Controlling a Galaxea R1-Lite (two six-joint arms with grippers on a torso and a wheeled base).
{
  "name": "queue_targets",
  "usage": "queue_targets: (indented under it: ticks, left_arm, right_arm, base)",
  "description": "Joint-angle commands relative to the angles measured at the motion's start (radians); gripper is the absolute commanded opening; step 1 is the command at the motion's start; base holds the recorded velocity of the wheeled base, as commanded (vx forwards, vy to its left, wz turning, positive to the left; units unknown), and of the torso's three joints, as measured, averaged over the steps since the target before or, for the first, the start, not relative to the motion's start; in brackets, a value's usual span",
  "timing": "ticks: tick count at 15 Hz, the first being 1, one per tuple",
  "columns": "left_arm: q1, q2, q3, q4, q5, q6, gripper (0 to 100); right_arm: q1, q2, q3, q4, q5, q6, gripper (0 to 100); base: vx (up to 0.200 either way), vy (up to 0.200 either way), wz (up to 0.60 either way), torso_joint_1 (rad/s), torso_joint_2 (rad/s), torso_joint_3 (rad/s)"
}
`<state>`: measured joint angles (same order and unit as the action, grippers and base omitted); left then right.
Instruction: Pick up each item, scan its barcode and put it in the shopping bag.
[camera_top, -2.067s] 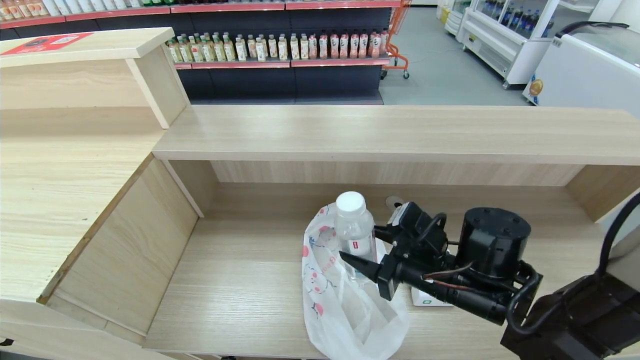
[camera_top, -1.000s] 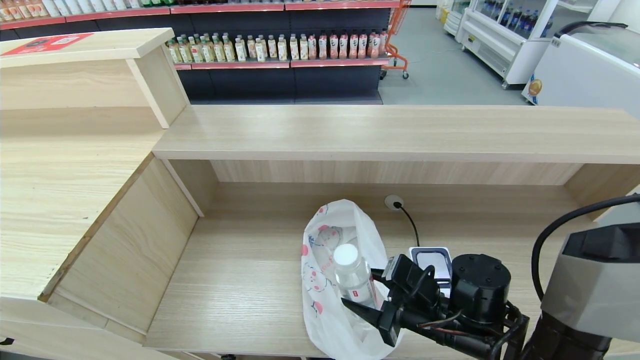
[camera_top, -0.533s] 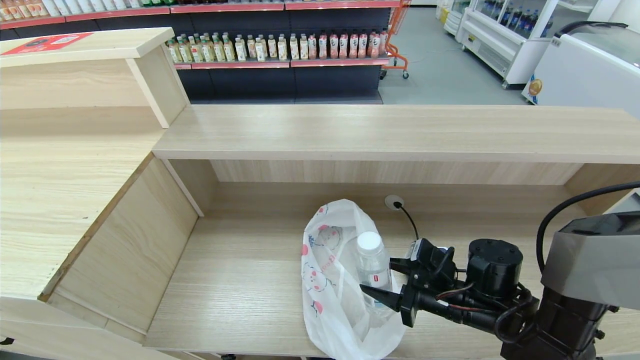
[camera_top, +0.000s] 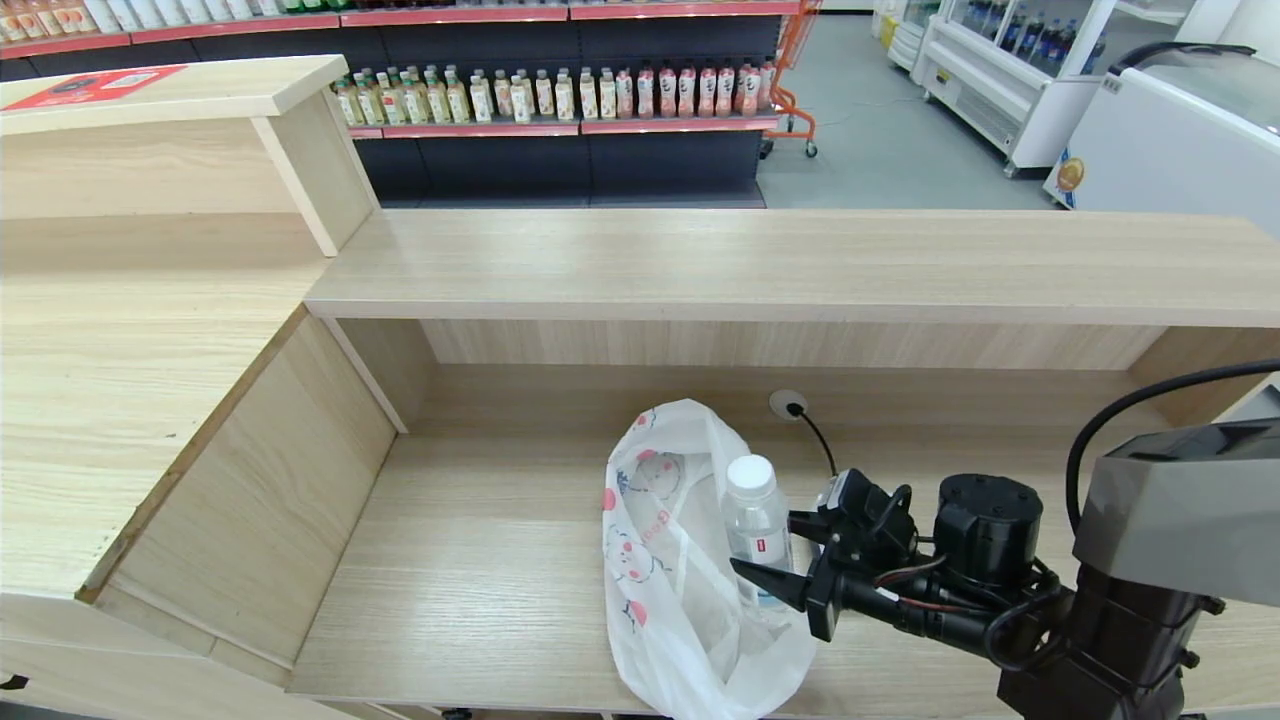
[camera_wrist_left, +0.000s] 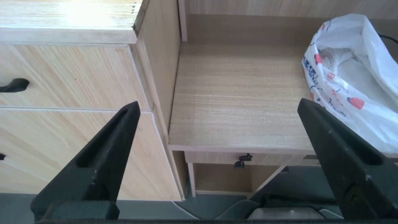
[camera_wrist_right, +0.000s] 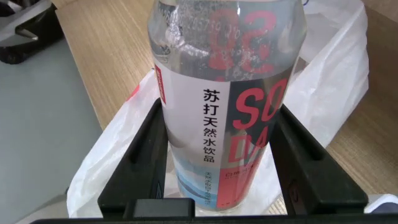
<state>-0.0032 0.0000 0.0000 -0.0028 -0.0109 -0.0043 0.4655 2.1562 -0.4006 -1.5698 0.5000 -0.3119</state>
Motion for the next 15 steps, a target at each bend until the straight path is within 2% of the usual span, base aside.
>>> queue_targets:
  ticks: [1, 5, 10, 15]
  left_arm:
    - [0.000, 0.000, 0.000, 0.000, 0.000, 0.000, 100]
    - [0.000, 0.000, 0.000, 0.000, 0.000, 0.000, 100]
    - [0.000, 0.002, 0.000, 0.000, 0.000, 0.000, 100]
    - [0.000, 0.002, 0.000, 0.000, 0.000, 0.000, 100]
  right_arm:
    - [-0.011, 0.019, -0.017, -0.001, 0.000, 0.016, 0]
    - [-0.019, 0.059, -0.061, -0.001, 0.000, 0.119, 0]
    - [-0.007, 0.129, -0.159, -0.001, 0.002, 0.136, 0]
    - [0.007, 0.156, -0.175, -0.001, 0.002, 0.237, 0]
  base:
    - [0.000, 0.000, 0.00, 0.000, 0.00, 0.000]
    - [0.000, 0.000, 0.00, 0.000, 0.00, 0.000]
    - [0.000, 0.000, 0.00, 0.000, 0.00, 0.000]
    - [0.000, 0.000, 0.00, 0.000, 0.00, 0.000]
